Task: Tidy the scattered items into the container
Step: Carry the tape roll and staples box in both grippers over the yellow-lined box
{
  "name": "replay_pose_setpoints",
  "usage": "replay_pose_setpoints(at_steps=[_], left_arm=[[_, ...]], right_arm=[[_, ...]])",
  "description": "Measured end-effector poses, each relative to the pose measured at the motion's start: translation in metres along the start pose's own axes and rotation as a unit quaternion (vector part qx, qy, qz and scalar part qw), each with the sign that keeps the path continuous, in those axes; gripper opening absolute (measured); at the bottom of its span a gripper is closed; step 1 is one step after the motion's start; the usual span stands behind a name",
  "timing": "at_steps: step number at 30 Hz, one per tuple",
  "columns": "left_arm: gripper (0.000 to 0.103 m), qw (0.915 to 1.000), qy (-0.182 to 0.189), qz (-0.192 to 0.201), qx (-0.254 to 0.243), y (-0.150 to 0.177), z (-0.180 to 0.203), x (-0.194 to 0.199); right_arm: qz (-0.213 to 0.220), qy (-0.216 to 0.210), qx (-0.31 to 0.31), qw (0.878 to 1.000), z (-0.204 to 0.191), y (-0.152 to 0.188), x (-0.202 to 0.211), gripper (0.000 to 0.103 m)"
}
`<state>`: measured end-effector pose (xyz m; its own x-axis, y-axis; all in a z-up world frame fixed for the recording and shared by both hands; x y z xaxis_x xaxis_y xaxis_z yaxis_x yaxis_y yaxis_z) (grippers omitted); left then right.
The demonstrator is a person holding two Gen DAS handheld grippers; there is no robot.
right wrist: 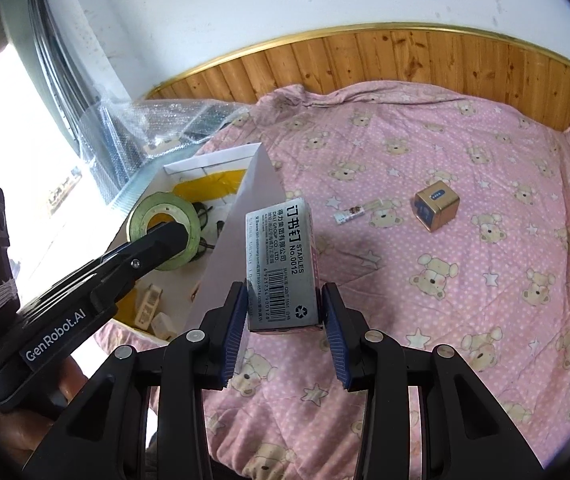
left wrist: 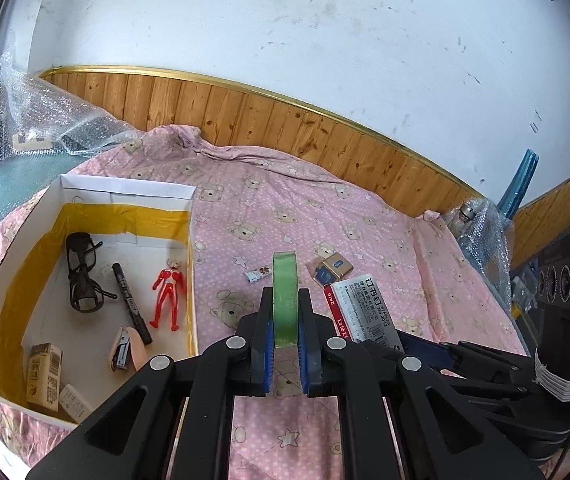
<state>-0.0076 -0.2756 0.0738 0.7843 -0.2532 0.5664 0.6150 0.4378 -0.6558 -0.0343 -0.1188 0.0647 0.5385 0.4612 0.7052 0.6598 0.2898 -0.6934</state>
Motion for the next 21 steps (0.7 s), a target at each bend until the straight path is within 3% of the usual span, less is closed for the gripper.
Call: replay_pose_setpoints(at_steps=[21], left_arm=[[0.01,0.9979,-0.039,0.025,0.046,-0.023,-0.063,0.031]], right_arm=[[-0.001,-0.035,0.052,0.998,-0.055,-0.032,-0.021,0.04]])
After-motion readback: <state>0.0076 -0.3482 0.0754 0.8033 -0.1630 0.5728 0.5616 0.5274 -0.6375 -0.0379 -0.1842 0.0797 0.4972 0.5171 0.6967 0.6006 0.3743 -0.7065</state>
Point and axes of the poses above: each gripper's, at about its wrist camera, not at the fingertips, and x roughly against the way its jaws point, z to its right, y to its underside, the point moved 1 cm from there along -x, roughly the way its jaws point, and after that the axes turned 13 degrees about x, right-handed, at the moved point
